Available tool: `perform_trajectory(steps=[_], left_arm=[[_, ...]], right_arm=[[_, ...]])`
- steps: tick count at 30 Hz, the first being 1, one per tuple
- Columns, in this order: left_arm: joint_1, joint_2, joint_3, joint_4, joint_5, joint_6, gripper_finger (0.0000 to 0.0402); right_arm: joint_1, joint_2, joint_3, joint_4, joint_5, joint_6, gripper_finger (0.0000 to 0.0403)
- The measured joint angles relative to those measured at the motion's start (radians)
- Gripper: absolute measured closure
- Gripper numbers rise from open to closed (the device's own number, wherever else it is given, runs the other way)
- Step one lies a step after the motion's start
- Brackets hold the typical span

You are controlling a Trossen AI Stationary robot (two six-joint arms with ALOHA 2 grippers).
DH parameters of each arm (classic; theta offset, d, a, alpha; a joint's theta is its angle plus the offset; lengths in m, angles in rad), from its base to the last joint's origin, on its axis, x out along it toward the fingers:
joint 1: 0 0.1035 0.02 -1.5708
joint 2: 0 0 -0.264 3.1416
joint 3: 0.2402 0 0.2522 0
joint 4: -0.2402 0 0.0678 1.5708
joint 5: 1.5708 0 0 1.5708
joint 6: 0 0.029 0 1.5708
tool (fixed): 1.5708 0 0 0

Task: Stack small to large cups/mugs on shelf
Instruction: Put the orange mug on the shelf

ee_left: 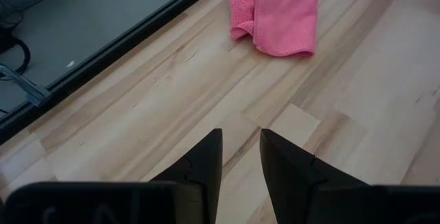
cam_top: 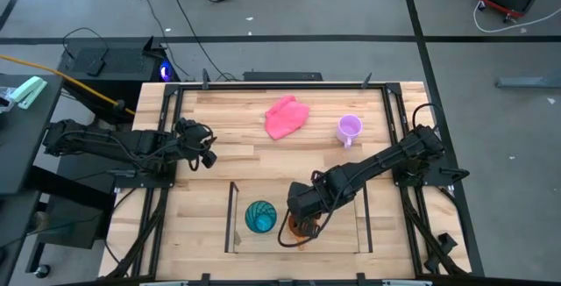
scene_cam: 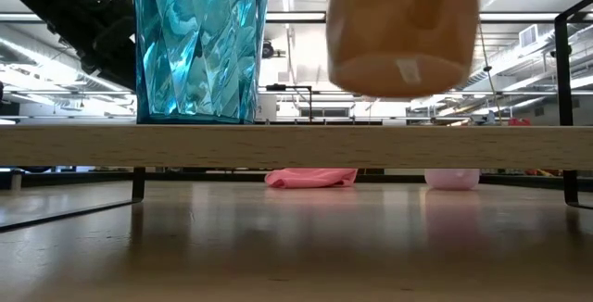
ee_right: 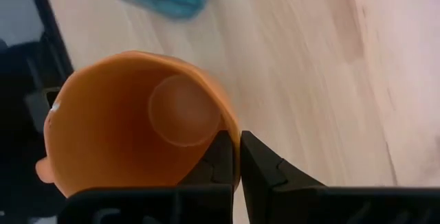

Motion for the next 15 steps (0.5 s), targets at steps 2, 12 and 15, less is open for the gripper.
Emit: perform_trajectory(steps=[2, 12, 15], left_arm=[[0.0, 0.0, 0.0, 0.0, 0.0, 0.0, 0.0294], [0.0, 0.0, 0.0, 0.0, 0.0, 0.0, 0.0294], [0.0, 0.0, 0.0, 0.0, 0.0, 0.0, 0.0294]], right_arm=[[0.0, 0.0, -0.021, -0.004, -0.007, 0.001, 0.0393], [0.0, 0.0, -0.045, 0.016, 0.002, 0.004, 0.0393], [0.0, 0.0, -0.057, 0.017, 0.015, 0.005, 0.0393]])
